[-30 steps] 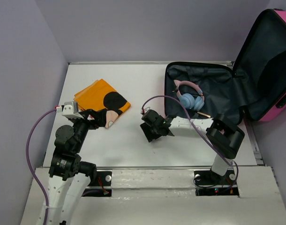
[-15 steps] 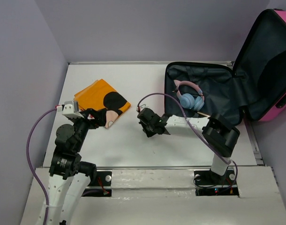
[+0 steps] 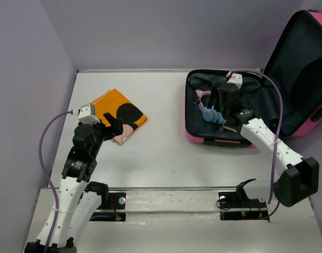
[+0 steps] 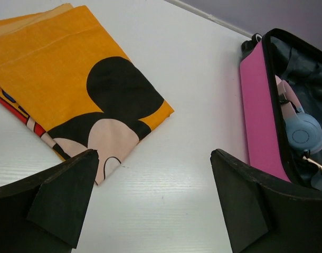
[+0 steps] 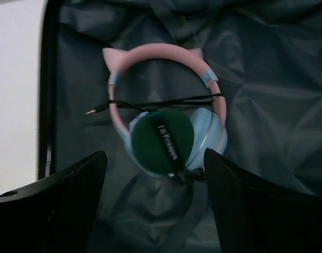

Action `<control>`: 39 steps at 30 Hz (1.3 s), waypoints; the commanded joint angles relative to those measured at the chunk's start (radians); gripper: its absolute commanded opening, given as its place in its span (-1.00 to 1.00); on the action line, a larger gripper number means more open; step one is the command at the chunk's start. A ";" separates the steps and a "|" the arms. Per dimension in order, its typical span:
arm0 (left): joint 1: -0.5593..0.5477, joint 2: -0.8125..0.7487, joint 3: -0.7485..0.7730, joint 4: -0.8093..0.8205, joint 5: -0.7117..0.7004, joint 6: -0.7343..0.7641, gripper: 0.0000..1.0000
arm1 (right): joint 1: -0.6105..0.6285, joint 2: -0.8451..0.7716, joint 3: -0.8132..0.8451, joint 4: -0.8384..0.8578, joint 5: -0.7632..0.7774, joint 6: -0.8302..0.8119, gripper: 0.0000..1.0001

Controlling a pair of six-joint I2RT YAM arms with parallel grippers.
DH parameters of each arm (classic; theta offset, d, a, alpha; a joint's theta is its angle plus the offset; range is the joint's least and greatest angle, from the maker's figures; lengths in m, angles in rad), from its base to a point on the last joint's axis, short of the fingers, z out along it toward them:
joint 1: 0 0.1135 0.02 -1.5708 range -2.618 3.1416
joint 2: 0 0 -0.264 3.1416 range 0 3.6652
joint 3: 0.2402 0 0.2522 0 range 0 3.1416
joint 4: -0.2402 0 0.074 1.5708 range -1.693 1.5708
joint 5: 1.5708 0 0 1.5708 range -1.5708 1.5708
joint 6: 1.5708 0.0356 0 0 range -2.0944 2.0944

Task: Pack the luggage

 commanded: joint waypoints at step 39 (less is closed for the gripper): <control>0.006 0.007 0.112 0.064 -0.117 0.049 0.98 | 0.496 1.213 0.733 0.277 -0.385 0.671 -0.59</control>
